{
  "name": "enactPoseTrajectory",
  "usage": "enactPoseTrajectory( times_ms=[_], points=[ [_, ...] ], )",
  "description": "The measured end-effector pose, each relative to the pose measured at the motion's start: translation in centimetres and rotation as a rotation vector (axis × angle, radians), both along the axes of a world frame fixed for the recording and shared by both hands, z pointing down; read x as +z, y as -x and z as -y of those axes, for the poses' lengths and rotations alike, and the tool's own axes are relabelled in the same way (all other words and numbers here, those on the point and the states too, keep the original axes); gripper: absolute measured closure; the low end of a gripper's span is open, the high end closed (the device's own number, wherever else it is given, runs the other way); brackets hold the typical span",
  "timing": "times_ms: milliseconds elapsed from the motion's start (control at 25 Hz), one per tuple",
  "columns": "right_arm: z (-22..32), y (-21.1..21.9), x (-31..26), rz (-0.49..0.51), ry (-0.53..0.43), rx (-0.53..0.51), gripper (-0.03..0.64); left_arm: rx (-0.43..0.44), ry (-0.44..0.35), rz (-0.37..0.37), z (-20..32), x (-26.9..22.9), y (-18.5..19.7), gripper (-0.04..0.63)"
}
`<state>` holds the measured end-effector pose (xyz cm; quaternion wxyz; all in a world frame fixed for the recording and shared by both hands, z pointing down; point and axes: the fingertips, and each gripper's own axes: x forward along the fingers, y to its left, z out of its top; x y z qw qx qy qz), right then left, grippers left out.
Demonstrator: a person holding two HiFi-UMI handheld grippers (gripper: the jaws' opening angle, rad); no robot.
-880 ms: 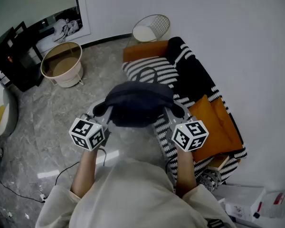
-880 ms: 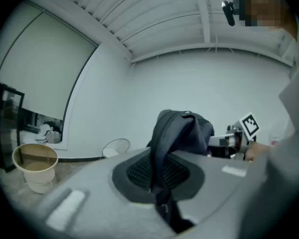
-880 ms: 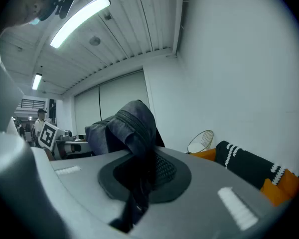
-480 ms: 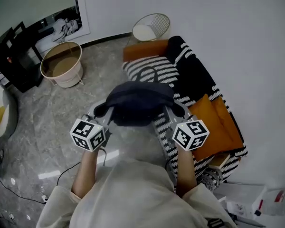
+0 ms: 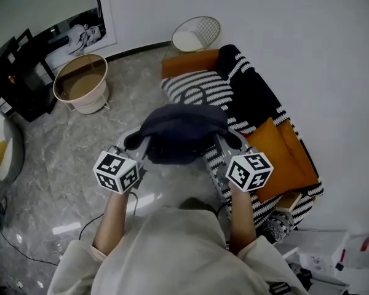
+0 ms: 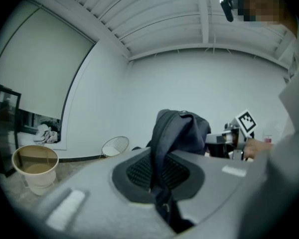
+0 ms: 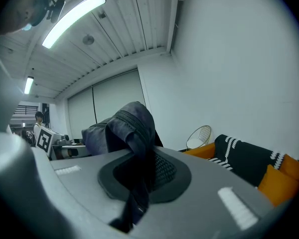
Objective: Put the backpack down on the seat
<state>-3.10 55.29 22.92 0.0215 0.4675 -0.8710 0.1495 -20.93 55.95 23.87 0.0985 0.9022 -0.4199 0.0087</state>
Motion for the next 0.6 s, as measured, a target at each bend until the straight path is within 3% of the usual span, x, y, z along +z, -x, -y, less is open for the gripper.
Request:
enactPoseTrajectory(
  times_ms=[600],
  points=[
    [2.3, 1.6, 0.9, -0.016, 0.031, -0.001, 0.601, -0.020, 0.012, -0.013, 2.4, 1.1, 1.7, 0.584]
  ],
)
